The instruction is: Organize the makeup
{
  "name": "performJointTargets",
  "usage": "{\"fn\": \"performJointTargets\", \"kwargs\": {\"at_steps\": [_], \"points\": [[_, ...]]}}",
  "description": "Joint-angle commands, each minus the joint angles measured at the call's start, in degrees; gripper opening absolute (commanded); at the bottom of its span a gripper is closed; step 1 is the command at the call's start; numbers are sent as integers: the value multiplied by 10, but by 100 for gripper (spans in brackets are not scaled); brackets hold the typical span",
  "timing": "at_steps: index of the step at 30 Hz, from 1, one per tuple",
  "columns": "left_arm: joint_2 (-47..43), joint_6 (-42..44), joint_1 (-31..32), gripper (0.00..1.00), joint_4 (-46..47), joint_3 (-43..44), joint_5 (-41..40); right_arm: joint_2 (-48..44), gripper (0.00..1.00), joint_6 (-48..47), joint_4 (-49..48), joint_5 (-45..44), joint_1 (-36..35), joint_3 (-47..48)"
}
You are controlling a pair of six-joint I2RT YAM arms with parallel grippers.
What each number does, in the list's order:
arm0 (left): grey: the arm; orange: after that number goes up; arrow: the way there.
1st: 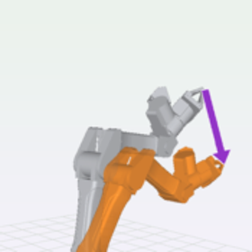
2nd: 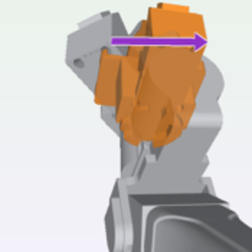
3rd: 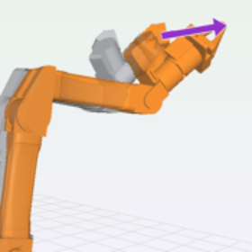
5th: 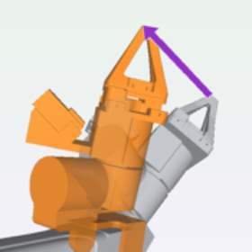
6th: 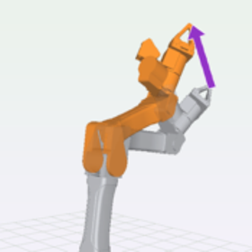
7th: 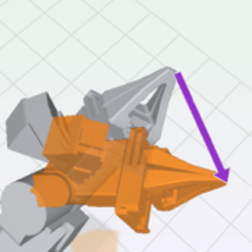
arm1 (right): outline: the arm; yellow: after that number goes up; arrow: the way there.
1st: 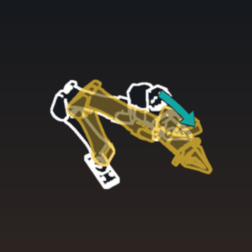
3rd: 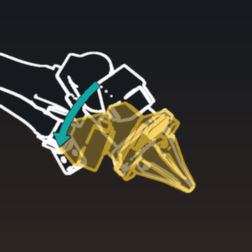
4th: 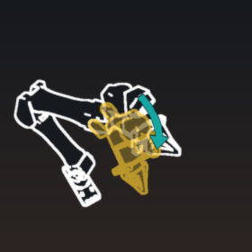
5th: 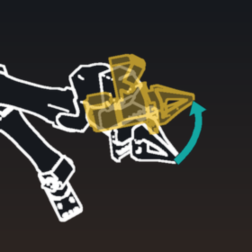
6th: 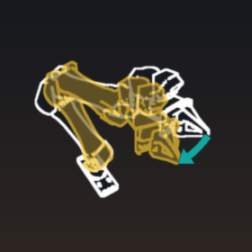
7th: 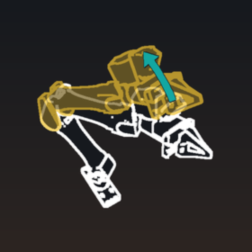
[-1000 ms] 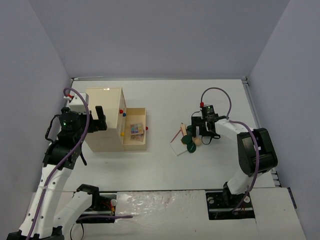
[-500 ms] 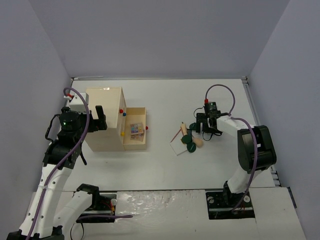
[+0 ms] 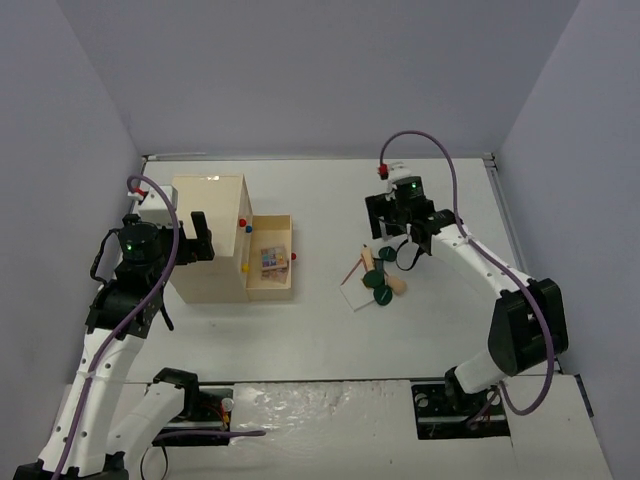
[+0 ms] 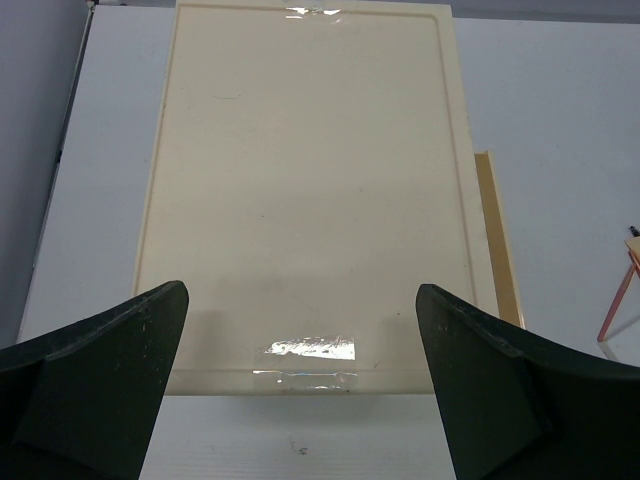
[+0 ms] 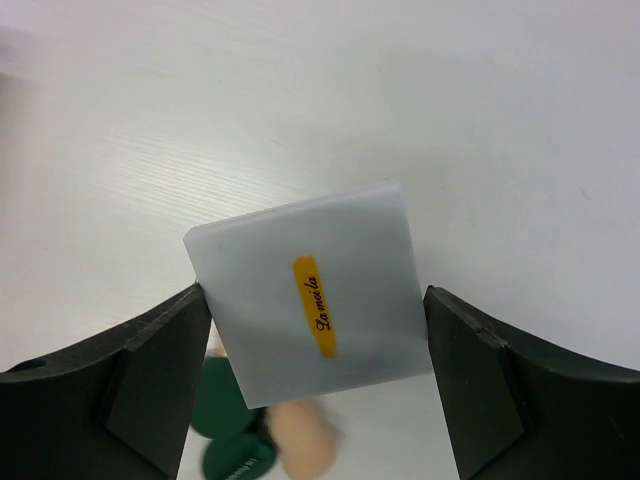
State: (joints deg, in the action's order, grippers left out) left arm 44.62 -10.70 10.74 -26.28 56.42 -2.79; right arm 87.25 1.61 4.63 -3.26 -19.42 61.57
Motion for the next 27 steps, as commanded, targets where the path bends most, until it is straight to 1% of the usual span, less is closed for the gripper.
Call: {"fn": "performJointTargets", "kwargs": {"at_steps": [1,5,8,11,15,20,23,25,27], "points": [[0,0,-4,97,37,16,5,-18,25,-106,-51,126,-98,93],[-1,2,-5,97,38,15,3,44,28,-167,-68,213,-184,176],[-4,3,-5,97,38,15,0,112,28,-198,-85,269,-219,227],[-5,4,-5,97,38,14,0,164,28,-234,-88,295,-252,282],[-4,3,-5,97,39,13,1,236,29,-251,-87,320,-267,320],[-3,3,-4,97,39,13,3,274,31,-257,-88,327,-267,318],[-2,3,-5,97,39,14,6,281,39,-259,-87,335,-269,304],[-2,2,-5,97,39,14,6,282,50,-259,-88,337,-270,295],[-2,2,-5,97,39,14,6,278,70,-256,-87,333,-271,288]]}}
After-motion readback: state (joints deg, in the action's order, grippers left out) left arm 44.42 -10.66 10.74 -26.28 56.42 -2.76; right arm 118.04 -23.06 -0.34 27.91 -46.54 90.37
